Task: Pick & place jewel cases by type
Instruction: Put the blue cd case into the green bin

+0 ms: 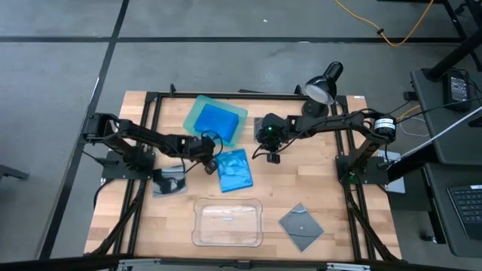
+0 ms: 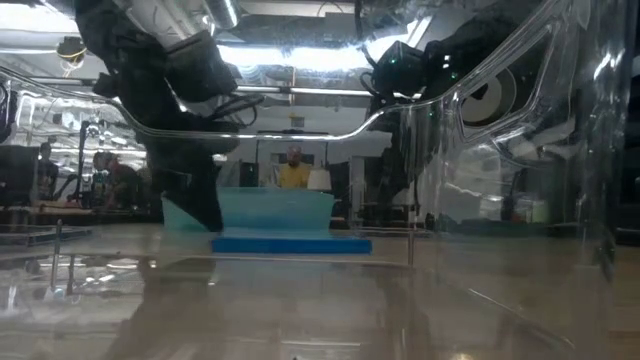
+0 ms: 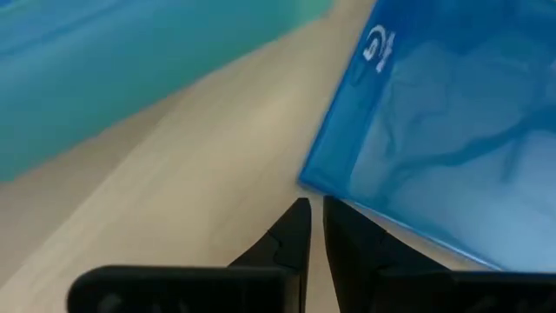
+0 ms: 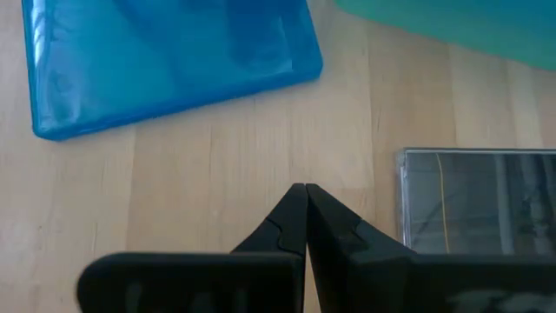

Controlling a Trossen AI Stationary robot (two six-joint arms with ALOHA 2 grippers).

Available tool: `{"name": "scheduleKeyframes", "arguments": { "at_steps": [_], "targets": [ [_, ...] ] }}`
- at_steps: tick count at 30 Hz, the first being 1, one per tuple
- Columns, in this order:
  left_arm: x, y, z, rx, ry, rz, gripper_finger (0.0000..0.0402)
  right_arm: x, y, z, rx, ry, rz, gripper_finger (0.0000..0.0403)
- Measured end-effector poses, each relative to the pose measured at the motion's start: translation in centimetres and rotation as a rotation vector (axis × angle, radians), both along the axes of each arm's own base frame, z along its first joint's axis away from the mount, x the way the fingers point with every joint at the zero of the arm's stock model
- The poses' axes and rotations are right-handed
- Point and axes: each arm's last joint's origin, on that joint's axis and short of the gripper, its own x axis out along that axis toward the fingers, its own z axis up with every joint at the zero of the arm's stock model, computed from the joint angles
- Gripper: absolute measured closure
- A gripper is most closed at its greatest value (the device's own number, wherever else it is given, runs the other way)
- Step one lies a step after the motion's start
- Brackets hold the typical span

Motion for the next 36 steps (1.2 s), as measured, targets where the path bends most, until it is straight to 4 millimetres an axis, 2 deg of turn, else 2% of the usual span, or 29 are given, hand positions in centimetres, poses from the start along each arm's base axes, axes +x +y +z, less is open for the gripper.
{"name": "scheduleKeyframes", "arguments": {
  "at_steps": [6, 11, 18, 29, 36],
  "targets": [
    [0.0, 0.4, 0.7, -0.146, -0.071, 0.030, 0.0373, -0.2, 0.3, -0.1, 0.047, 0.009, 0.057, 0.0393],
    [-0.3, -0.4, 2.6, -0.233, -0.160, 0.060, 0.0373, -0.9, 0.8, -1.1, 0.006, 0.040, 0.196, 0.0393],
    [-0.7, -1.7, 3.4, -0.407, -0.201, 0.249, 0.0373, -1.8, 1.4, -2.7, -0.009, 0.033, 0.208, 0.0393],
    [-0.7, -3.5, 3.5, -0.430, -0.274, 0.476, 0.0364, -0.1, 2.3, -4.8, -0.059, 0.051, 0.227, 0.0393],
    [-0.6, -3.7, 3.6, -0.434, -0.289, 0.481, 0.0312, 1.6, 2.7, -5.0, -0.051, 0.044, 0.257, 0.0393]
  ]
}}
